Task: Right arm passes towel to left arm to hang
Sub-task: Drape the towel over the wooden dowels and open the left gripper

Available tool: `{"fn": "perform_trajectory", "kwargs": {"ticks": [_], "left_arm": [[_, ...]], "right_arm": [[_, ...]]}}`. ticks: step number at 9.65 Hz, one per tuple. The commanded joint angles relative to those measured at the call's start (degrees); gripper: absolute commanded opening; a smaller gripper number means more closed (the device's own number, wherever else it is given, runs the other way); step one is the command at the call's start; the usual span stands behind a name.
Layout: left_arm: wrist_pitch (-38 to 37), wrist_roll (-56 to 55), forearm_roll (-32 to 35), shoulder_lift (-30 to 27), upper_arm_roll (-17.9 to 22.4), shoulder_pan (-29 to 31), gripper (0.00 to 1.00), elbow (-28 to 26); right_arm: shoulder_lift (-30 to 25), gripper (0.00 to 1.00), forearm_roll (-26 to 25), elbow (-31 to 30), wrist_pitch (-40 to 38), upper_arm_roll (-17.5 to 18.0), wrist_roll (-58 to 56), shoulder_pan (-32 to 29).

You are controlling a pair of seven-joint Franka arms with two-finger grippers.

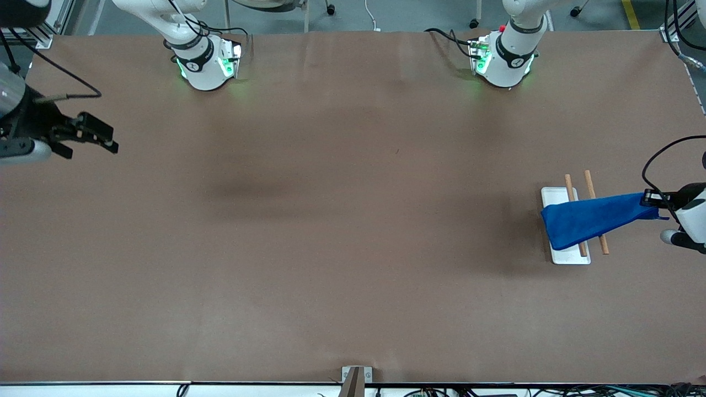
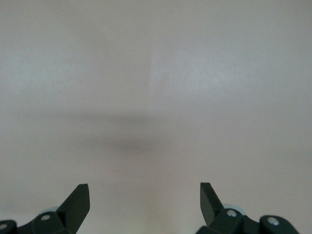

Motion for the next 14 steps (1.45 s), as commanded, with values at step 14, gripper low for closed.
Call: {"fn": "perform_trajectory", "kwargs": {"ticks": [14], "left_arm": [[11.3,18.1,6.2,9.3,1.6,2.4,0.14,-0.7]], "right_arm": [[1.8,1.0,-5.3,3.6,-0.8,-6.0,0.9,3.4]]}}
